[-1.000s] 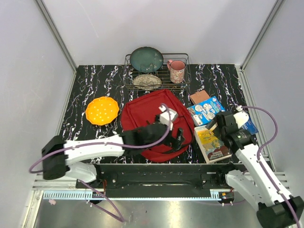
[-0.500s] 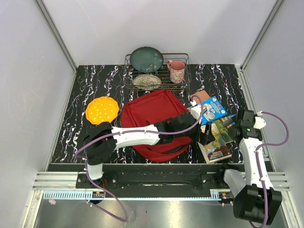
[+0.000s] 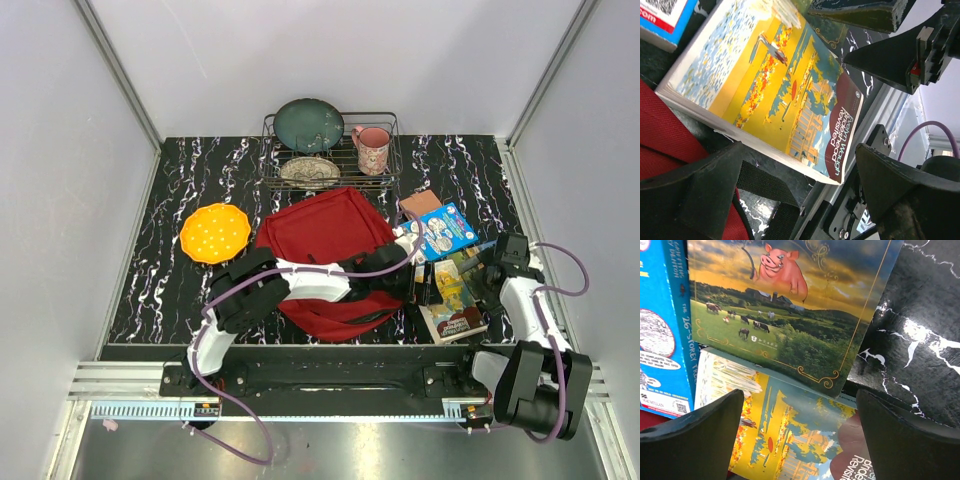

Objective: Pack the student bag
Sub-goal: Pick up the book from the center of the board.

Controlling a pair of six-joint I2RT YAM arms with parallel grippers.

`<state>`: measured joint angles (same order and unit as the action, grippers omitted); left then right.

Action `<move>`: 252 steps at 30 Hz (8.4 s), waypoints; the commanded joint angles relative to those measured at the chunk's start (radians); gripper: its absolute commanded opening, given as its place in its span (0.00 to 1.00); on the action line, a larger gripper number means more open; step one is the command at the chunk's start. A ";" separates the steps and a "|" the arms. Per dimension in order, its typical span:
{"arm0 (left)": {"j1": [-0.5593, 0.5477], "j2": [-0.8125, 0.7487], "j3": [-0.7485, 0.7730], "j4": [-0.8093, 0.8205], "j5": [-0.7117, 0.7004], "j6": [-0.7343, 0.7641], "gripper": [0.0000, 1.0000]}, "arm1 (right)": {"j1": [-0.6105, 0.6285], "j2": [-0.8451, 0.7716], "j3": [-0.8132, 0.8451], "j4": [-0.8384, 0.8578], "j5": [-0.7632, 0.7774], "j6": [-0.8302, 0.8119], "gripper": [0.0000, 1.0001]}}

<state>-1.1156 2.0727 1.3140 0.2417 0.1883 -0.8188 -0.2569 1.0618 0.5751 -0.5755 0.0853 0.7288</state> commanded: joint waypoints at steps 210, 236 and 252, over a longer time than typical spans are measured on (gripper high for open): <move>0.254 -0.448 -0.533 1.047 0.217 -0.181 0.99 | 0.180 -0.352 -0.089 1.297 -1.299 0.779 0.00; 0.255 -0.775 -0.670 0.663 -0.111 -0.049 0.00 | 0.215 -0.367 -0.008 0.669 -1.181 0.293 0.60; 0.254 -0.807 -0.621 0.636 0.091 -0.003 0.00 | 0.311 -0.300 0.065 0.399 -1.075 -0.051 0.78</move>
<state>-0.8658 1.3167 0.6376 0.7467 0.1909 -0.8543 0.0391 0.7296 0.5873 -0.1558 -0.9672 0.7963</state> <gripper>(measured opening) 0.281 0.759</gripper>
